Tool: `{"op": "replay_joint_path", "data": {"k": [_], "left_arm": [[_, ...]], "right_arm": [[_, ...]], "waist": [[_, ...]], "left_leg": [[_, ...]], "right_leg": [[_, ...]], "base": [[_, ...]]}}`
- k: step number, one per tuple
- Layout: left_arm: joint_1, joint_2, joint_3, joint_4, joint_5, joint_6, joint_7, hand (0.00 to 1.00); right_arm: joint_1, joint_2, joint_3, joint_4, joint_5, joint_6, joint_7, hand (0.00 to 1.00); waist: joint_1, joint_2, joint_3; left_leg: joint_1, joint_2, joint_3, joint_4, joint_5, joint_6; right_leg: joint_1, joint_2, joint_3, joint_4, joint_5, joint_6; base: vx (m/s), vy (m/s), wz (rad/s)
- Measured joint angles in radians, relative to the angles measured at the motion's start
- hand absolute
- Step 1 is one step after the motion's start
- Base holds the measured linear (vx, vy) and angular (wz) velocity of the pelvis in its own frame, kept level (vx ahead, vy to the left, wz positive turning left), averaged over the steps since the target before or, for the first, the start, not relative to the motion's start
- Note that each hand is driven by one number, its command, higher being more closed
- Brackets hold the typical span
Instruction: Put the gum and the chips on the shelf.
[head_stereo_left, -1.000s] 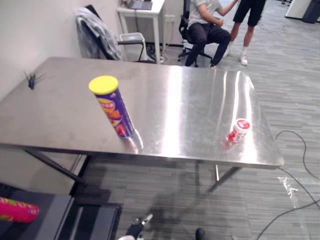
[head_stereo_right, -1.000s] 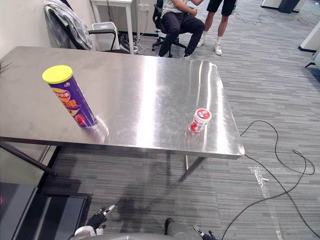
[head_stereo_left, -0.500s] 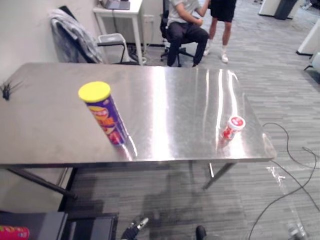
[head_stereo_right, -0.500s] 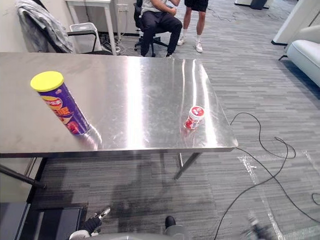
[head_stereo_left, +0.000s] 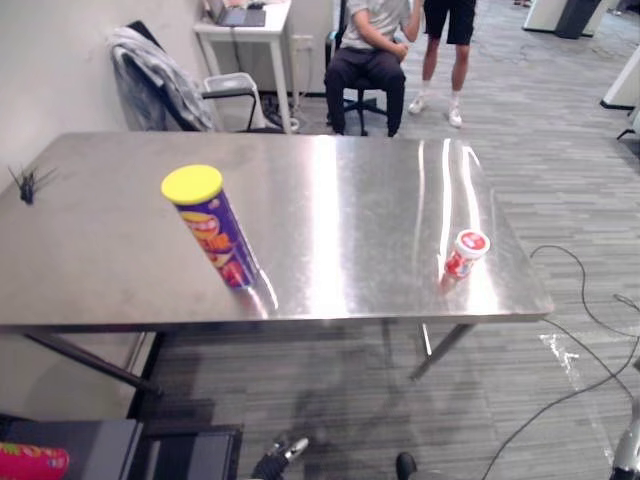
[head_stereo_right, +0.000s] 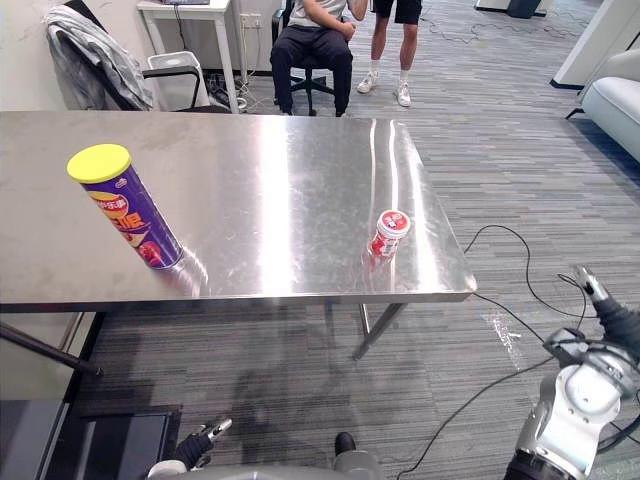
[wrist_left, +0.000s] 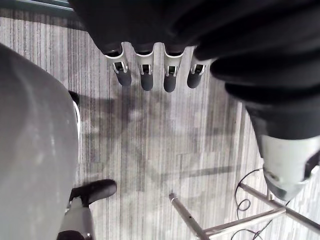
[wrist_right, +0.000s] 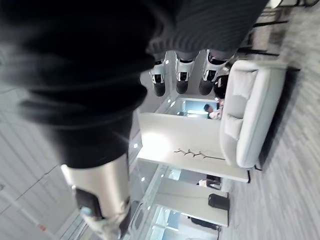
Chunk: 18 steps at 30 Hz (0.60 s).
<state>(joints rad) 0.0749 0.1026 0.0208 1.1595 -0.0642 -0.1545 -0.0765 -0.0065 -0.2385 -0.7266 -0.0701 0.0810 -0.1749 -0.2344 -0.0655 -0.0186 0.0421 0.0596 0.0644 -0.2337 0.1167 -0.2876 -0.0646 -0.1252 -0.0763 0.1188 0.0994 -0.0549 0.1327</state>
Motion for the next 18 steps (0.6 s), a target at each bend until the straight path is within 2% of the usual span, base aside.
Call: {"op": "replay_joint_path", "data": {"k": [3,9,11,15,18], "left_arm": [[-0.001,0.001,-0.014,-0.011,0.001,0.000,-0.005,0.00],[0.000,0.002,-0.026,-0.017,0.001,-0.001,-0.009,0.00],[0.000,0.001,-0.030,-0.017,0.001,-0.001,-0.009,0.00],[-0.001,0.002,-0.046,-0.017,-0.008,-0.001,-0.011,0.00],[-0.001,0.004,-0.053,-0.017,-0.039,-0.001,-0.011,0.00]], "right_arm": [[-0.012,-0.027,0.050,-0.030,-0.005,-0.001,0.024,0.00],[-0.041,-0.039,0.164,-0.030,-0.006,0.000,0.092,0.00],[-0.045,-0.042,0.183,-0.025,-0.004,0.000,0.094,0.00],[-0.098,-0.125,0.258,0.116,0.003,0.002,0.115,0.00],[-0.128,-0.154,0.285,0.192,0.012,0.004,0.127,0.00]], "waist": [[0.015,-0.001,-0.001],[0.020,0.002,-0.008],[0.022,0.005,-0.011],[0.036,0.009,-0.017],[0.040,0.010,-0.017]], "left_leg": [[-0.005,-0.001,-0.004,0.008,0.000,0.000],[-0.024,-0.004,-0.038,0.022,0.000,0.000],[-0.030,-0.006,-0.045,0.026,0.000,0.000],[-0.041,-0.007,-0.050,0.032,0.001,0.000],[-0.042,-0.007,-0.052,0.032,0.001,0.000]], "right_leg": [[0.001,-0.001,-0.003,0.000,0.000,0.000],[0.008,-0.007,-0.028,-0.005,0.000,0.000],[0.008,-0.009,-0.031,-0.007,0.002,-0.003],[0.016,-0.011,-0.033,-0.041,0.022,-0.005],[0.029,-0.013,-0.039,-0.064,0.034,-0.002]], "base": [[0.00,0.013,0.06],[0.00,0.013,0.15],[0.00,0.020,0.12],[0.00,0.013,0.04],[0.00,0.005,0.01]]}}
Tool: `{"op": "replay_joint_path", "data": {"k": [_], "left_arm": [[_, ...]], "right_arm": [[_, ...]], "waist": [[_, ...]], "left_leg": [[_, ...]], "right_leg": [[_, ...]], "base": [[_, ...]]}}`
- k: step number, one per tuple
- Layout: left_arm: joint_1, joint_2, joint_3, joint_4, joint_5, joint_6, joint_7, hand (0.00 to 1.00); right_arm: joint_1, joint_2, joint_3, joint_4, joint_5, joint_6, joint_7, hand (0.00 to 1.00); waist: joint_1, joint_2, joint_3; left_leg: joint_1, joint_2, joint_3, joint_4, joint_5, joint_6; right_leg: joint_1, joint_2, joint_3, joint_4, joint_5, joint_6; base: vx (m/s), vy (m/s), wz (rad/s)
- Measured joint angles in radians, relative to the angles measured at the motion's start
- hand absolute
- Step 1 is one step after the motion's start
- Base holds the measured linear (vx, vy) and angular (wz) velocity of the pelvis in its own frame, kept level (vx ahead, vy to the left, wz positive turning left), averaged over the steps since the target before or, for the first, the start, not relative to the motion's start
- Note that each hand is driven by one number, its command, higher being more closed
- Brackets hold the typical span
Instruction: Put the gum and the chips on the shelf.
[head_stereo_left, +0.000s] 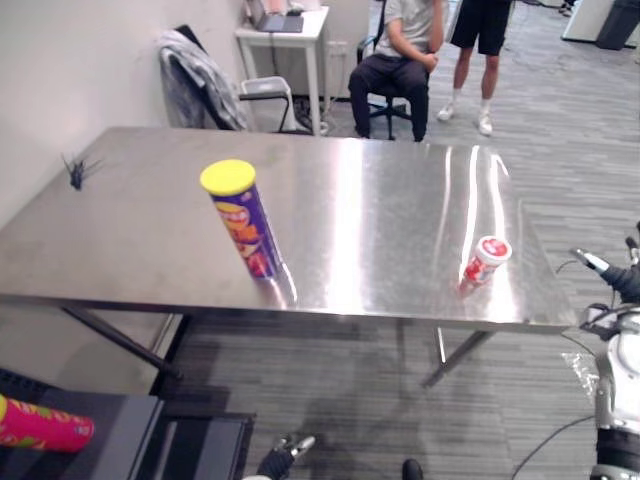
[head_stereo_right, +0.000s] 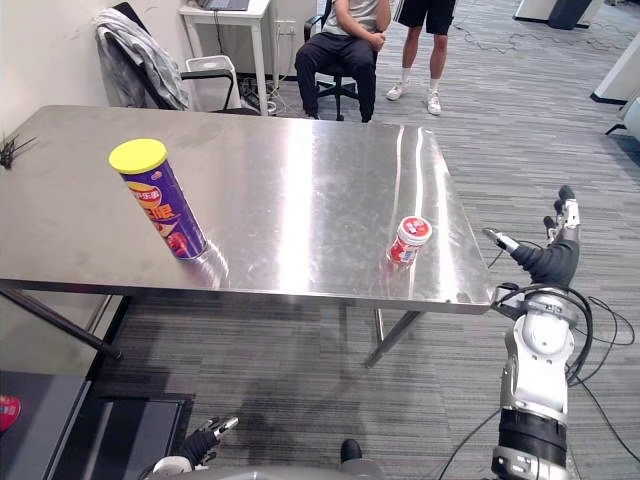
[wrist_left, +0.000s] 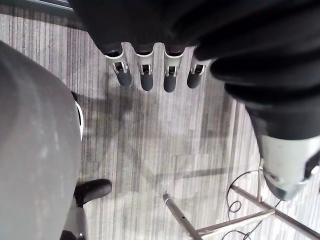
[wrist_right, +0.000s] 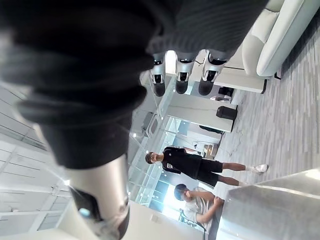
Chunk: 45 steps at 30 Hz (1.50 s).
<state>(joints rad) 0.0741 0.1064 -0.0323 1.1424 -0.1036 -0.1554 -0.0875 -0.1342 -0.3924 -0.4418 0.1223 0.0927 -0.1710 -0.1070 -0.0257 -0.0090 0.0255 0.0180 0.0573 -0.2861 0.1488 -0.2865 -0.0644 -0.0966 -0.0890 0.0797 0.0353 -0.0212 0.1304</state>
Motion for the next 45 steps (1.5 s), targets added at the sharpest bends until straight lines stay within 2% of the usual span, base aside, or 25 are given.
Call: {"op": "replay_joint_path", "data": {"k": [6,15,24,45], "left_arm": [[0.000,0.003,-0.001,0.000,-0.012,0.001,-0.003,0.00],[0.000,0.006,-0.012,-0.003,-0.041,0.000,-0.005,0.00],[-0.001,0.009,-0.013,-0.031,-0.051,-0.009,-0.005,0.00],[-0.003,0.010,-0.011,-0.040,-0.051,-0.011,-0.004,0.00]], "right_arm": [[-0.051,-0.031,0.060,0.106,0.007,0.021,0.027,0.00],[-0.136,-0.072,0.096,0.245,0.043,0.034,0.027,0.00],[-0.185,-0.072,0.138,0.247,0.042,0.035,0.043,0.00],[-0.192,-0.071,0.213,0.108,0.033,0.028,0.094,0.00]], "waist": [[0.000,-0.002,0.001],[0.000,-0.009,0.008],[0.000,-0.016,0.046],[0.002,-0.021,0.062]], "left_leg": [[-0.016,-0.004,-0.003,0.001,0.007,0.002],[-0.034,-0.017,-0.020,0.001,0.014,0.010],[-0.066,-0.028,-0.028,0.012,0.018,0.012],[-0.067,-0.030,-0.055,0.012,0.021,0.013]], "right_leg": [[0.000,-0.007,-0.007,-0.030,0.019,0.001],[-0.009,-0.021,-0.020,-0.037,0.024,0.008],[-0.023,-0.029,-0.024,-0.057,0.048,0.008],[-0.012,-0.033,-0.047,-0.057,0.048,0.009]], "base": [[0.00,0.021,0.02],[0.01,0.028,0.05],[0.00,0.014,0.02],[0.00,0.003,0.03]]}}
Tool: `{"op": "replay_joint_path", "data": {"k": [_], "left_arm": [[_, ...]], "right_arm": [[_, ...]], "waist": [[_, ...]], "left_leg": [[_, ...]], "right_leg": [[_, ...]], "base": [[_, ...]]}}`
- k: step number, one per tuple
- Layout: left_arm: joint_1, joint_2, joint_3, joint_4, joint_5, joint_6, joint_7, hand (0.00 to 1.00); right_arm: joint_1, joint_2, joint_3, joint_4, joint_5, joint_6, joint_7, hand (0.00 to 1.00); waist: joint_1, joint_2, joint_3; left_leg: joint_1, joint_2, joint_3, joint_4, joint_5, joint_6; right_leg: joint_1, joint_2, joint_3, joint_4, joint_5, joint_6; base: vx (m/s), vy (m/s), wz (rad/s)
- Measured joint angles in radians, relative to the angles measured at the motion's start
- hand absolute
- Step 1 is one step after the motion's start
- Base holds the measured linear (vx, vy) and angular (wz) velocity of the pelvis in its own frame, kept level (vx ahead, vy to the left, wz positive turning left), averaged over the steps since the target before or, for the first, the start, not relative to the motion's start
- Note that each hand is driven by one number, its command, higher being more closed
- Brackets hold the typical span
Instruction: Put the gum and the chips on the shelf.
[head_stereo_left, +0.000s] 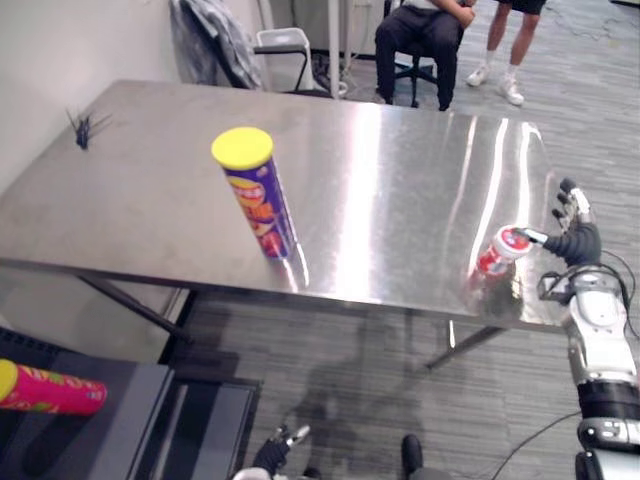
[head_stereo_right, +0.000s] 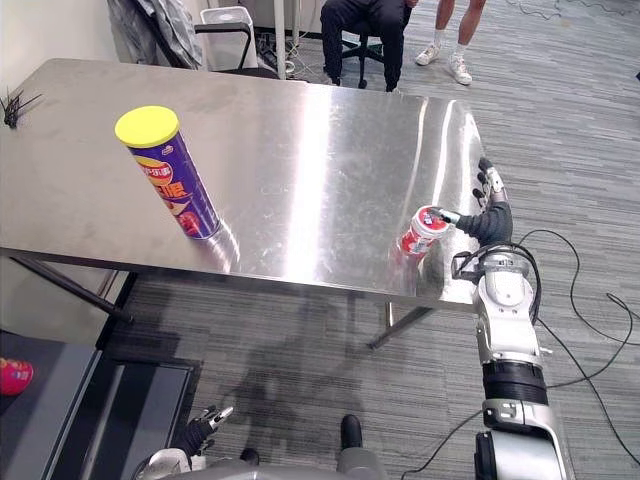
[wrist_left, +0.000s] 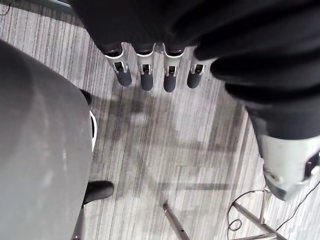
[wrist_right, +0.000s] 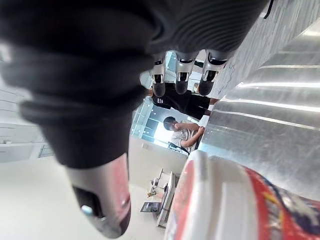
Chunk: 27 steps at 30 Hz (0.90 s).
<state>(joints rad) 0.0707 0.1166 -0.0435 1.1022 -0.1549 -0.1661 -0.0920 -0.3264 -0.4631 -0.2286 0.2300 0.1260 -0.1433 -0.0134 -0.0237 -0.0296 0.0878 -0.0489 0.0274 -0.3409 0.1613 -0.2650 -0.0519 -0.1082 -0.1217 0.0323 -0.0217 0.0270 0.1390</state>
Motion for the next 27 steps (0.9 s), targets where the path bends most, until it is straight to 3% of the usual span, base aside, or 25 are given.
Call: {"op": "replay_joint_path", "data": {"k": [15,27], "left_arm": [[-0.004,-0.002,0.002,0.001,0.002,0.000,0.000,0.00],[-0.005,-0.002,0.001,0.001,0.002,0.000,-0.001,0.00]], "right_arm": [[0.007,0.005,0.000,-0.110,0.000,-0.013,0.002,0.00],[0.095,0.088,0.000,-0.094,-0.009,-0.011,0.003,0.00]], "waist": [[0.003,0.007,0.009],[0.003,0.007,0.012]], "left_leg": [[0.006,0.005,0.000,0.000,0.003,0.000],[-0.005,0.005,-0.001,-0.001,0.008,-0.008]], "right_leg": [[0.004,0.006,0.005,0.002,0.012,-0.014],[0.005,0.006,0.003,-0.014,0.015,-0.009]], "base": [[0.00,0.000,0.00],[0.00,0.000,0.00]]}}
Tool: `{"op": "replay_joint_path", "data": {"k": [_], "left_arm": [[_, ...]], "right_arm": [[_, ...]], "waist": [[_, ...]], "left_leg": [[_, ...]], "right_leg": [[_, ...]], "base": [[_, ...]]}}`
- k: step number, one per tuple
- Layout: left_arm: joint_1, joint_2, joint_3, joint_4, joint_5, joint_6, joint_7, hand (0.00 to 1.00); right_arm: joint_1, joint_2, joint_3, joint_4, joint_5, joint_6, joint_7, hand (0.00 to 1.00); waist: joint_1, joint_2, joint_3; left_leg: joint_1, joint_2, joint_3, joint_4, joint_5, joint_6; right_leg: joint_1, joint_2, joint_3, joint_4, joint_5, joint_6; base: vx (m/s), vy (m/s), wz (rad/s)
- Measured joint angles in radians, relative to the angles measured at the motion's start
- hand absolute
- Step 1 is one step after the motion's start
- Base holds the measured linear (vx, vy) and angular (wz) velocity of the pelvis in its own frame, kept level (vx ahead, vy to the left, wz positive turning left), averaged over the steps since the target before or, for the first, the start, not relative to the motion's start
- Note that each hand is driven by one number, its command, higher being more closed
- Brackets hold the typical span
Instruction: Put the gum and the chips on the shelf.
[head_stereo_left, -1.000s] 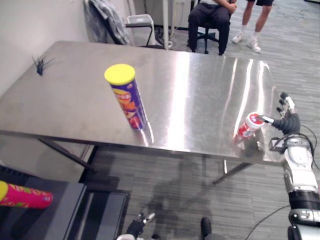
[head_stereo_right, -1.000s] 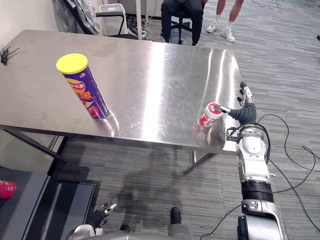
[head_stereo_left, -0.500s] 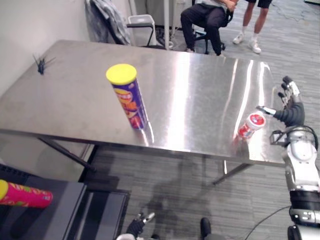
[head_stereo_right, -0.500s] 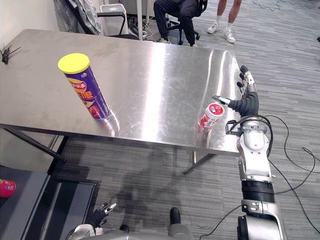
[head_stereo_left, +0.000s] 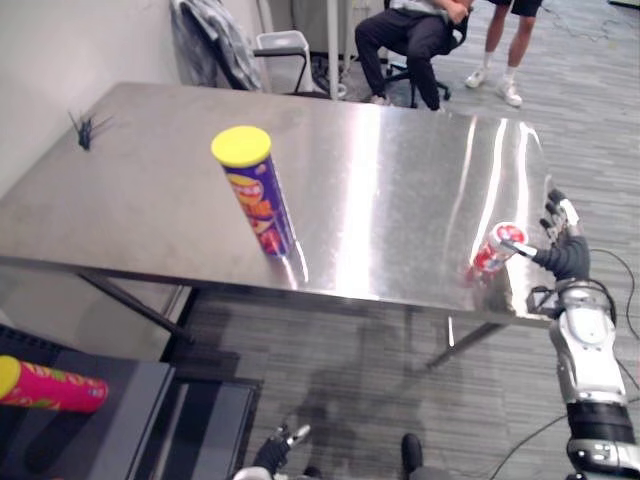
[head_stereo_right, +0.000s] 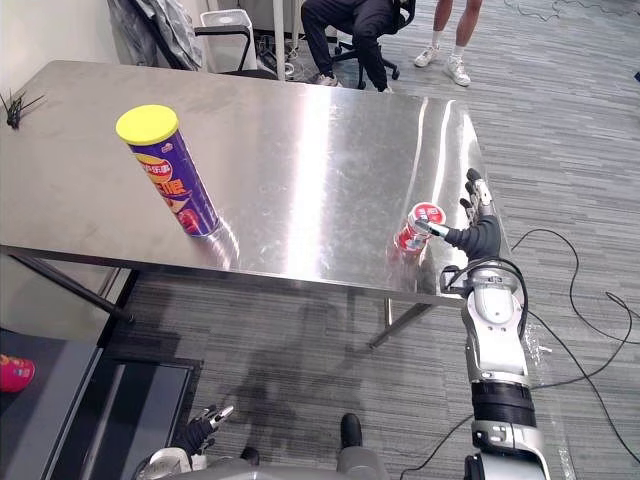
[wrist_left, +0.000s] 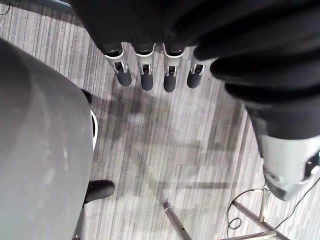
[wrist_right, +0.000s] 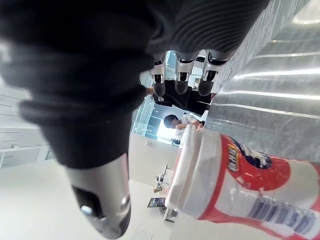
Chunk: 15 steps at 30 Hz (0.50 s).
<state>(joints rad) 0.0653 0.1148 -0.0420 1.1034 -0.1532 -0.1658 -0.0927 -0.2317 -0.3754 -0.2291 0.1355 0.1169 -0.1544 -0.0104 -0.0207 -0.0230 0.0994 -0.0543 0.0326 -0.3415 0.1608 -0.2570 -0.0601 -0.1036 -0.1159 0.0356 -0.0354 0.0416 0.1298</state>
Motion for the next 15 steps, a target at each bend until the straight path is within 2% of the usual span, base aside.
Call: {"op": "replay_joint_path", "data": {"k": [15], "left_arm": [[-0.008,0.005,-0.002,-0.001,-0.002,-0.001,-0.002,0.00]], "right_arm": [[0.000,0.000,-0.001,0.039,0.000,0.002,-0.001,0.00]], "waist": [[0.000,-0.002,0.008]], "left_leg": [[-0.051,0.007,-0.024,0.006,0.006,-0.011]], "right_leg": [[-0.037,0.008,-0.014,0.000,0.000,0.000]], "base": [[0.00,0.002,0.03]]}}
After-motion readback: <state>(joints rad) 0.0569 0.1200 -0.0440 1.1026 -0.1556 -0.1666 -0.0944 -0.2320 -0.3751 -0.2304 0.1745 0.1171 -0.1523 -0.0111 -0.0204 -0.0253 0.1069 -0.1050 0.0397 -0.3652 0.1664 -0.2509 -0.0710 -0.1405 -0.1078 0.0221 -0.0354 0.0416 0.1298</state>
